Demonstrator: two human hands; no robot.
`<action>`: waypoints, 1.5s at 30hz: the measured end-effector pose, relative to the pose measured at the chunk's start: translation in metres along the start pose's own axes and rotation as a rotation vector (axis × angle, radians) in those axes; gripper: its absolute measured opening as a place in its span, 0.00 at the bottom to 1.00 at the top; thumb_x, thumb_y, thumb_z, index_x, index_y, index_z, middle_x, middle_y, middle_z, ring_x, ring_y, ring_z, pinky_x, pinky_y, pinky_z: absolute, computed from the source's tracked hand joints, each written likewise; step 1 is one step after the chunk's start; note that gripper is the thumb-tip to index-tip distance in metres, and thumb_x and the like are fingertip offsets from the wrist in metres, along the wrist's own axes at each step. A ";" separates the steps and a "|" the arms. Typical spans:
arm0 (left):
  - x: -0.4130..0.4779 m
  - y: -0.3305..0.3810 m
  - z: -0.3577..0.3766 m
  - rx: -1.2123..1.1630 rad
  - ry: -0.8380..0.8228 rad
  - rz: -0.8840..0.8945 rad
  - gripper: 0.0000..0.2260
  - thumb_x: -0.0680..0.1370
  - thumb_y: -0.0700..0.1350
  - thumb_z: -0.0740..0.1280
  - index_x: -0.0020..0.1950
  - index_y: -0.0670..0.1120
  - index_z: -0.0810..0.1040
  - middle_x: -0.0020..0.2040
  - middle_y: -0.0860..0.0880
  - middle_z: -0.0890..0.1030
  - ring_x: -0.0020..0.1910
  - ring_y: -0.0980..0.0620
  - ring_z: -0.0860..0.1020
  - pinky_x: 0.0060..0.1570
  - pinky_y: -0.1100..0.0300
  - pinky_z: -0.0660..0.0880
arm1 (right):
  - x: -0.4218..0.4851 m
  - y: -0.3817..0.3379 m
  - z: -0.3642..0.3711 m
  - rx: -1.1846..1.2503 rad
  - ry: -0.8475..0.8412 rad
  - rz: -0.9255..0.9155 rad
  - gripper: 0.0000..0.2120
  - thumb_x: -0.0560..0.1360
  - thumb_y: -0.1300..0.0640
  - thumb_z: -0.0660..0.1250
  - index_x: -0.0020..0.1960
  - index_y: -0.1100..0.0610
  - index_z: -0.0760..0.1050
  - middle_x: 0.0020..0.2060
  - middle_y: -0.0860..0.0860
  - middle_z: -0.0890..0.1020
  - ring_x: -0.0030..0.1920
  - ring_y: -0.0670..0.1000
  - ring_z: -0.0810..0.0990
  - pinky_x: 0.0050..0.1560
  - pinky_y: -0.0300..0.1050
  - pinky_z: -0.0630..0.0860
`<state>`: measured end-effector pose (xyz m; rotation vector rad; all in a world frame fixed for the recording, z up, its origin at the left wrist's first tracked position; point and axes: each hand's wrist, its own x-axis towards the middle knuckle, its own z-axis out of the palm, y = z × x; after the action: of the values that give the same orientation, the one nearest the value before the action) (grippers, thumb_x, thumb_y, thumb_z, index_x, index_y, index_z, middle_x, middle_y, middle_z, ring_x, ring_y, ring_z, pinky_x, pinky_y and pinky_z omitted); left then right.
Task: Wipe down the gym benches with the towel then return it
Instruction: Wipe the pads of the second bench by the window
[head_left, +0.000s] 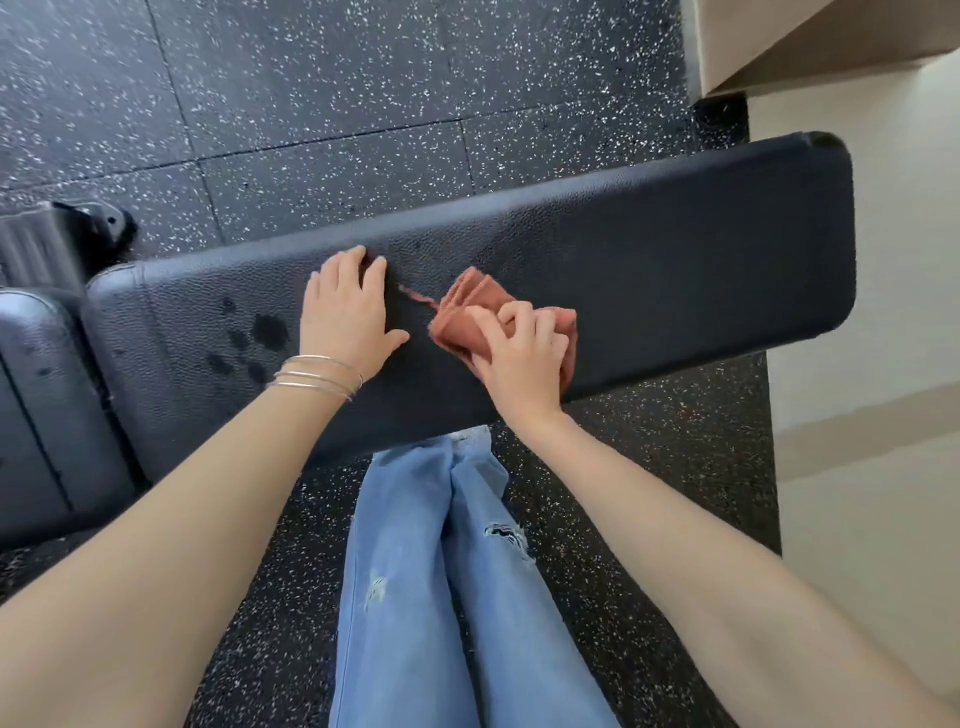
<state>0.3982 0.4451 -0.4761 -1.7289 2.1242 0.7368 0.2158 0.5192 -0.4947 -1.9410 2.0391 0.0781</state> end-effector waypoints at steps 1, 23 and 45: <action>-0.006 0.002 0.002 0.009 -0.010 0.001 0.38 0.71 0.52 0.72 0.75 0.40 0.60 0.74 0.38 0.61 0.73 0.39 0.59 0.73 0.44 0.57 | -0.004 0.012 -0.002 -0.020 -0.003 -0.061 0.19 0.64 0.48 0.73 0.55 0.45 0.76 0.46 0.53 0.76 0.43 0.59 0.73 0.34 0.48 0.66; -0.073 0.003 0.041 0.070 -0.009 -0.033 0.39 0.68 0.47 0.76 0.74 0.40 0.62 0.74 0.36 0.61 0.72 0.36 0.60 0.72 0.42 0.58 | -0.060 0.050 0.013 -0.002 0.057 -0.145 0.25 0.62 0.53 0.77 0.57 0.46 0.74 0.45 0.55 0.75 0.41 0.59 0.72 0.35 0.48 0.66; -0.035 -0.103 -0.009 0.085 -0.012 0.030 0.42 0.69 0.57 0.72 0.75 0.42 0.57 0.75 0.38 0.58 0.74 0.37 0.57 0.73 0.43 0.55 | 0.069 0.010 -0.026 -0.095 0.043 0.133 0.16 0.73 0.47 0.66 0.59 0.51 0.73 0.53 0.59 0.73 0.51 0.63 0.72 0.45 0.58 0.71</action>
<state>0.5070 0.4540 -0.4697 -1.6490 2.1457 0.6530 0.1998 0.4465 -0.4905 -1.8749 2.2285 0.1682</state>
